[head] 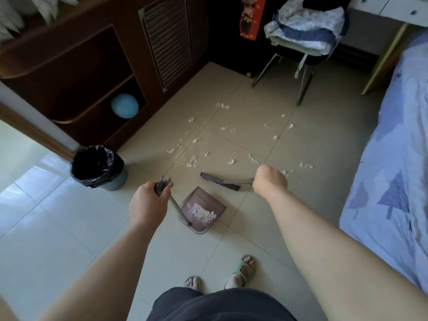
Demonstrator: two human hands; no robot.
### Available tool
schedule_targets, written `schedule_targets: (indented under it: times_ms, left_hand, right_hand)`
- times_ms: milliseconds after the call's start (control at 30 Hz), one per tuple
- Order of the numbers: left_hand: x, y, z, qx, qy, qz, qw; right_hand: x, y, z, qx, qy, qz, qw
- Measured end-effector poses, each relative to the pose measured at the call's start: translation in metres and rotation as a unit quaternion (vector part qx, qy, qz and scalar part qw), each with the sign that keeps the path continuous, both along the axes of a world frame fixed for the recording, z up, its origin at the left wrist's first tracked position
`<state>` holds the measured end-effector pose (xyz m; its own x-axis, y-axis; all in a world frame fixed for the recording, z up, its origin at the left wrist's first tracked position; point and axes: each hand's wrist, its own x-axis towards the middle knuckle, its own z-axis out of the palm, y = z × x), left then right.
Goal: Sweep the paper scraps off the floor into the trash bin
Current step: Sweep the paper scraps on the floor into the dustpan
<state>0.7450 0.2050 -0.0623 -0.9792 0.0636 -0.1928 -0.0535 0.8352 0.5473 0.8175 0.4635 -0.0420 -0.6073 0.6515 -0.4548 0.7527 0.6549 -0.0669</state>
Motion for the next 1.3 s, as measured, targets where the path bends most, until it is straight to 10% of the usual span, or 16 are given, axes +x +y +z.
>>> schedule_targets:
  times_ms: [467, 1300]
  left_hand:
    - [-0.009, -0.108, -0.015, -0.033, -0.050, -0.050, 0.997]
    - [0.004, -0.126, -0.032, -0.074, -0.045, -0.152, 0.985]
  right_hand:
    - [0.041, -0.094, -0.011, 0.049, -0.158, 0.097, 0.981]
    - [0.102, -0.120, 0.019, 0.048, -0.166, -0.080, 0.982]
